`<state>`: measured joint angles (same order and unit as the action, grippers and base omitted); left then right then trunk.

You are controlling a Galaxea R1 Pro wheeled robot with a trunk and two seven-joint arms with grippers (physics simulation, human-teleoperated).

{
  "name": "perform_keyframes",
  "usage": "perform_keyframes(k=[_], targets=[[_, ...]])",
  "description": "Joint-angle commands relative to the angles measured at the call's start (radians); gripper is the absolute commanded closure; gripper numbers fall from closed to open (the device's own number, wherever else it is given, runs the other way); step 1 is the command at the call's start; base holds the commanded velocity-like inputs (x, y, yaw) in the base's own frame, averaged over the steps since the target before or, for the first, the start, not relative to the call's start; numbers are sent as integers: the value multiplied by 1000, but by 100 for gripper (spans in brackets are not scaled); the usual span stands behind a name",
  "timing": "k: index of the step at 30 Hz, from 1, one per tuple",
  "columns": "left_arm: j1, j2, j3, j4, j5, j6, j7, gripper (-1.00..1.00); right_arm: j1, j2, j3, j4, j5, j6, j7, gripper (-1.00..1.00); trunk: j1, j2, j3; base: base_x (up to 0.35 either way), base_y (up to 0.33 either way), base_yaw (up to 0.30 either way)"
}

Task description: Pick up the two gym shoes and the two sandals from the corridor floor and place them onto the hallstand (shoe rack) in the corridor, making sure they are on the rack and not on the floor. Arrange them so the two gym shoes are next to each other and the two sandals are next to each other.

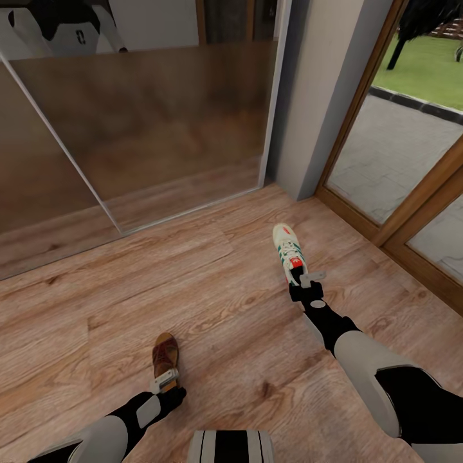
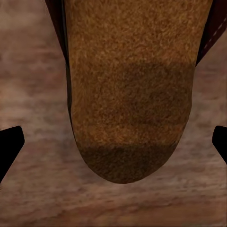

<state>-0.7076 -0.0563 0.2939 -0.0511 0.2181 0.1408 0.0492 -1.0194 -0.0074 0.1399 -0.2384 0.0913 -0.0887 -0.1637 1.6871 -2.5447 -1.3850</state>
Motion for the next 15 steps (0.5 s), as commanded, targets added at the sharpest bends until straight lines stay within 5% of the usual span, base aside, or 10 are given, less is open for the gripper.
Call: perform_keyframes(k=[1,15], targets=[[0,0,-1,-3,10,6,4,-100,-1,0,4,1,10,0,-7,100,0,-1,-5,0,0,0],[0,0,-2,-18,10,6,4,-100,-1,0,4,1,10,0,-7,100,0,-1,-5,0,0,0]])
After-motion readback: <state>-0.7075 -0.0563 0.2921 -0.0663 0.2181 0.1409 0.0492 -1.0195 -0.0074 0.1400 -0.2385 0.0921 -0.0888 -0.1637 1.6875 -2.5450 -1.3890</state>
